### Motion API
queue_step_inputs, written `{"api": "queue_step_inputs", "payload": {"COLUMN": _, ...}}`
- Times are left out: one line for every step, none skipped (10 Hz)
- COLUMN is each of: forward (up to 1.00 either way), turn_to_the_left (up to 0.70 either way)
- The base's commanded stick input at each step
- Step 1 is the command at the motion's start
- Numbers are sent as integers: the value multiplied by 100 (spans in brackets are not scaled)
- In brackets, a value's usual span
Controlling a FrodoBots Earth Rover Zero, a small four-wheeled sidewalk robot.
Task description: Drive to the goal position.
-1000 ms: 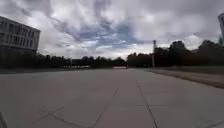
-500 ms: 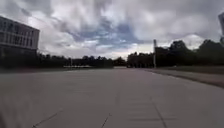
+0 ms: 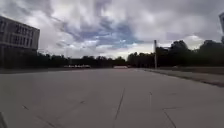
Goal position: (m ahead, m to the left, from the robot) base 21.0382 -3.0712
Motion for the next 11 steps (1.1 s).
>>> {"api": "queue_step_inputs", "payload": {"forward": 100, "turn_to_the_left": 3}}
{"api": "queue_step_inputs", "payload": {"forward": 100, "turn_to_the_left": 2}}
{"api": "queue_step_inputs", "payload": {"forward": 100, "turn_to_the_left": 2}}
{"api": "queue_step_inputs", "payload": {"forward": 100, "turn_to_the_left": 2}}
{"api": "queue_step_inputs", "payload": {"forward": 100, "turn_to_the_left": 1}}
{"api": "queue_step_inputs", "payload": {"forward": 100, "turn_to_the_left": 2}}
{"api": "queue_step_inputs", "payload": {"forward": 100, "turn_to_the_left": 3}}
{"api": "queue_step_inputs", "payload": {"forward": 100, "turn_to_the_left": 0}}
{"api": "queue_step_inputs", "payload": {"forward": 100, "turn_to_the_left": 0}}
{"api": "queue_step_inputs", "payload": {"forward": 100, "turn_to_the_left": 0}}
{"api": "queue_step_inputs", "payload": {"forward": 100, "turn_to_the_left": -40}}
